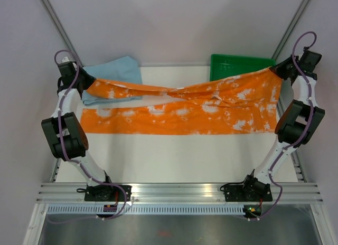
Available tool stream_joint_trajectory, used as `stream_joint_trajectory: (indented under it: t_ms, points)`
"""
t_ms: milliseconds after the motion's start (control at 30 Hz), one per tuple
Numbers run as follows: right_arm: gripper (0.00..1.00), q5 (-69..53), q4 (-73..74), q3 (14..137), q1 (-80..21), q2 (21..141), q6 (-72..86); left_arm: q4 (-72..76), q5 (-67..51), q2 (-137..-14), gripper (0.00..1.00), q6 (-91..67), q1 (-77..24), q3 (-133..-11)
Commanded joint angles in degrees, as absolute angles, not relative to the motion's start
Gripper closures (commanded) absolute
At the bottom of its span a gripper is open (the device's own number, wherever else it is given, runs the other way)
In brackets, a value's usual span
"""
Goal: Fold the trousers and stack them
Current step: Fold the trousers
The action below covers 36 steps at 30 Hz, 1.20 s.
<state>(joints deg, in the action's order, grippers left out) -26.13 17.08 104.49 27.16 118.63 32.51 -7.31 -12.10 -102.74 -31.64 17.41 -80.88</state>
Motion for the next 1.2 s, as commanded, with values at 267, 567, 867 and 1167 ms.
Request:
stream_joint_trajectory:
  t_ms: [267, 567, 867, 1167]
  points:
    - [1.0, -23.12, 12.49, 89.85, 27.6, 101.19, 22.24, -5.89, -14.85, -89.48, 0.98, -32.95, 20.92, -71.13]
    - [1.0, -24.08, 8.08, 72.69, 28.04, 86.85, 19.69, 1.82, -25.39, -83.94, 0.98, -22.88, 24.34, -59.52]
    - [1.0, -23.65, 7.82, 62.5, 29.35, 82.18, 20.65, 16.0, -41.47, -84.9, 0.98, -21.99, 34.45, -54.66]
    - [1.0, -19.34, 13.71, 58.1, 32.52, 77.08, 21.98, 9.32, -42.28, -81.31, 0.98, -8.01, 34.54, -51.59]
